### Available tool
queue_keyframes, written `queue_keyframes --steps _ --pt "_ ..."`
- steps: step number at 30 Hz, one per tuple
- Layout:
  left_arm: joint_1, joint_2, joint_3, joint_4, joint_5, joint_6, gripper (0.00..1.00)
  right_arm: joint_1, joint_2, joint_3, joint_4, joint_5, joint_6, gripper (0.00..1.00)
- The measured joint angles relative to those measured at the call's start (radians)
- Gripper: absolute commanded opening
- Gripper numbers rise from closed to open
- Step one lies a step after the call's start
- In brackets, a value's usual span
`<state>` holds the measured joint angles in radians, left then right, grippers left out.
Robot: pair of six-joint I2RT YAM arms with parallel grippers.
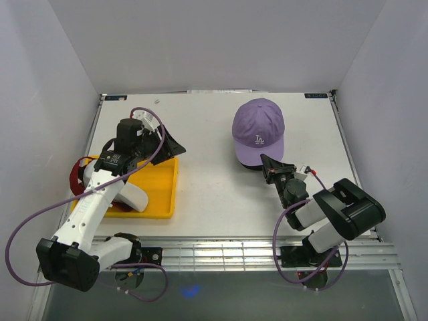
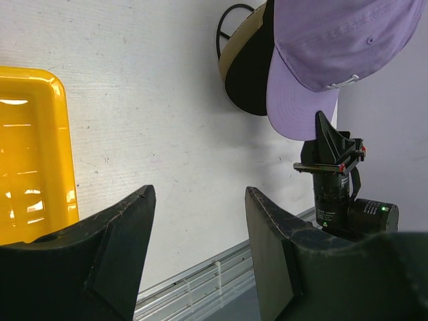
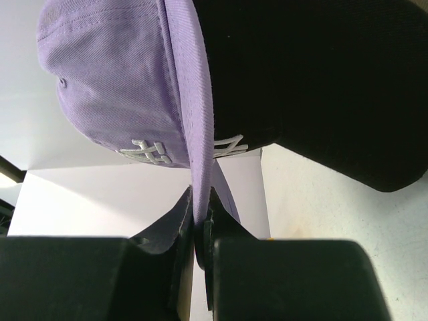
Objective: Stack the hats
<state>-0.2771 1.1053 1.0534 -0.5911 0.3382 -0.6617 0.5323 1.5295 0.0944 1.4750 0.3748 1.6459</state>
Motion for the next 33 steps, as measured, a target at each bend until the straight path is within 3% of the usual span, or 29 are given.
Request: queue_keyframes --steps 3,6,8,16,33 --pt "0.000 0.000 0.000 0.000 -0.002 0.000 0.66 0.000 -0.009 0.000 -0.009 0.000 -0.002 0.08" --pt "0.000 0.000 0.000 0.000 -0.002 0.002 0.66 -0.001 -0.041 0.000 -0.050 -0.002 -0.006 0.15" --pt "0.000 0.000 0.000 0.000 -0.002 0.003 0.66 -0.002 -0.073 0.000 -0.098 -0.003 -0.010 0.25" --pt "0.000 0.000 0.000 0.000 -0.002 0.003 0.66 -0.002 -0.162 -0.001 -0.288 -0.008 -0.042 0.37" --pt "0.000 0.000 -0.018 0.000 -0.002 0.003 0.66 -0.002 -0.246 -0.008 -0.453 -0.015 -0.076 0.40"
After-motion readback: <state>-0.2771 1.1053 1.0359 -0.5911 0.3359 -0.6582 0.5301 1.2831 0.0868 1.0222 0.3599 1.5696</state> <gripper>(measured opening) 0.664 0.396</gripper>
